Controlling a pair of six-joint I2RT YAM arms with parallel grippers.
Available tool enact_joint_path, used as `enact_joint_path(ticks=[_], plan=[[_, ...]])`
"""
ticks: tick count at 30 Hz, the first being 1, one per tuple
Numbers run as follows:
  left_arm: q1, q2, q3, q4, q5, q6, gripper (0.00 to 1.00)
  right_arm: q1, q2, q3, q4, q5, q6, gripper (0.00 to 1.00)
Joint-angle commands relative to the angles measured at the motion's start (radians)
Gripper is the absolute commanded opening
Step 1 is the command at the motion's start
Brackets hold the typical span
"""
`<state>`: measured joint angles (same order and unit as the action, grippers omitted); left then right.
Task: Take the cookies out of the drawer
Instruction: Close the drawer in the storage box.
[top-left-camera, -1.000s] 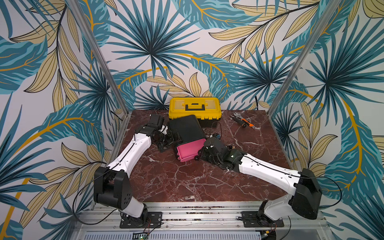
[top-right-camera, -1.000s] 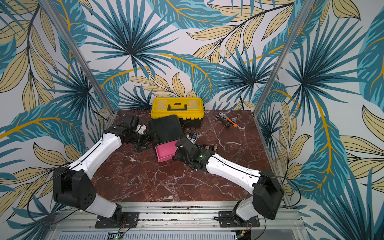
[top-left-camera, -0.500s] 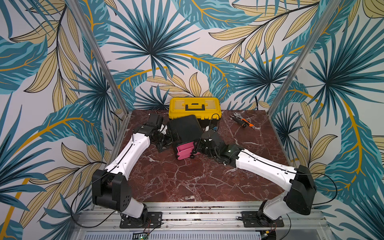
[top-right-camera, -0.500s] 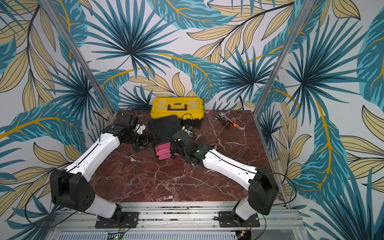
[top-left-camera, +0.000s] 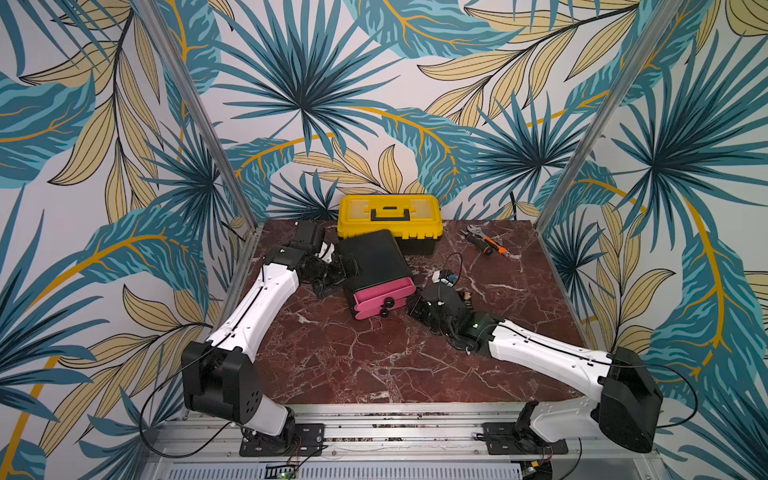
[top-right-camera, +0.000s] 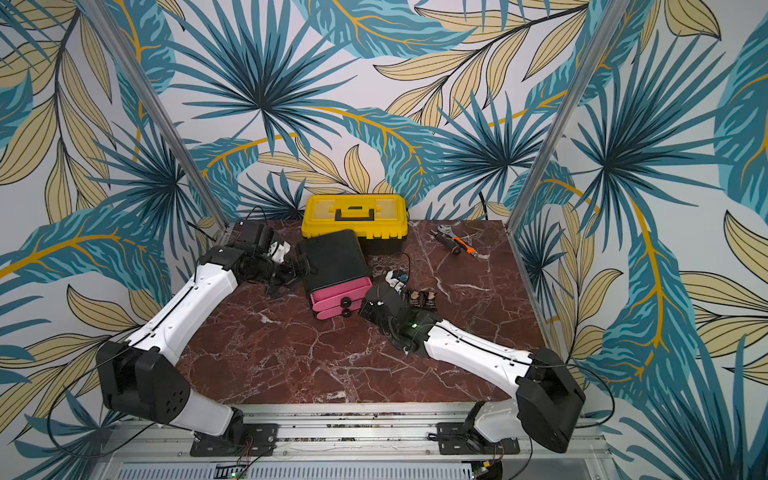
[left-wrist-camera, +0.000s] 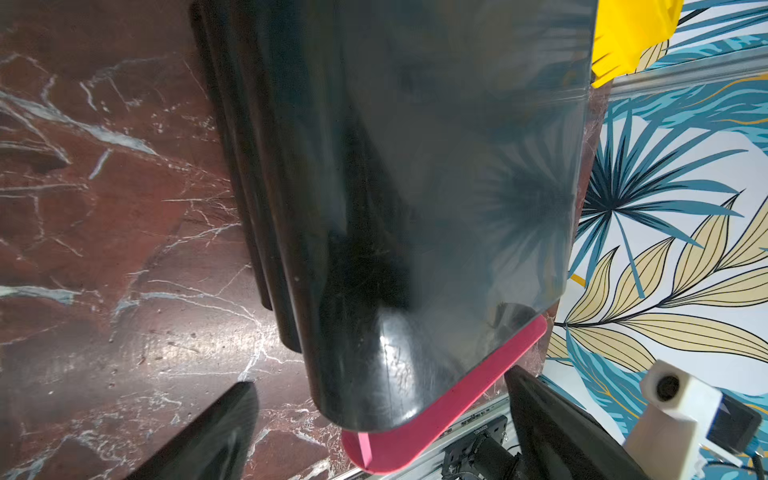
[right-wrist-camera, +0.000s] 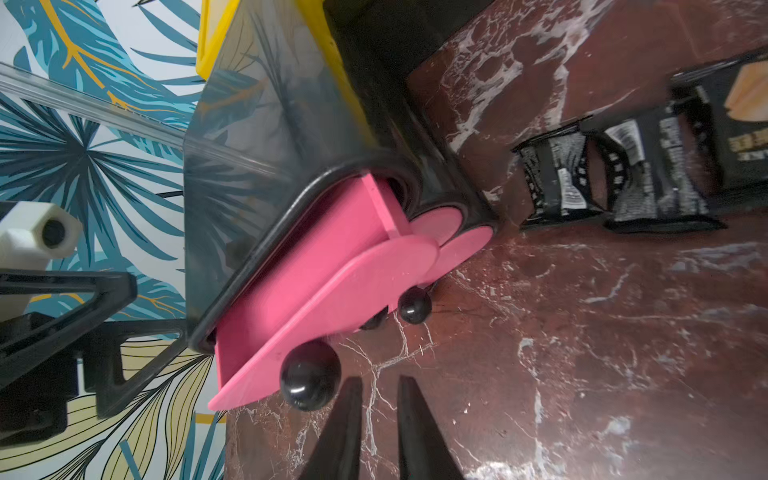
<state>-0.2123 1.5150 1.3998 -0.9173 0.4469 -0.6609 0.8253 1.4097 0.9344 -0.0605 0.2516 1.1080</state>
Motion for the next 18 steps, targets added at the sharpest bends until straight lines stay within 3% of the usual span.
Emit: enact_joint_path(ticks=[1, 7, 18], plan=[[0.007, -0.003, 0.044, -0.023, -0.015, 0.015, 1.0, -0.006, 0.062, 0.031, 0.097, -0.031, 0.028, 0.18], [0.006, -0.041, 0.019, -0.051, -0.041, 0.022, 1.0, -0.007, 0.144, 0.069, 0.176, -0.025, 0.059, 0.17], [0.006, -0.118, -0.062, -0.056, -0.083, 0.011, 1.0, -0.006, 0.295, 0.168, 0.284, -0.133, 0.094, 0.16]])
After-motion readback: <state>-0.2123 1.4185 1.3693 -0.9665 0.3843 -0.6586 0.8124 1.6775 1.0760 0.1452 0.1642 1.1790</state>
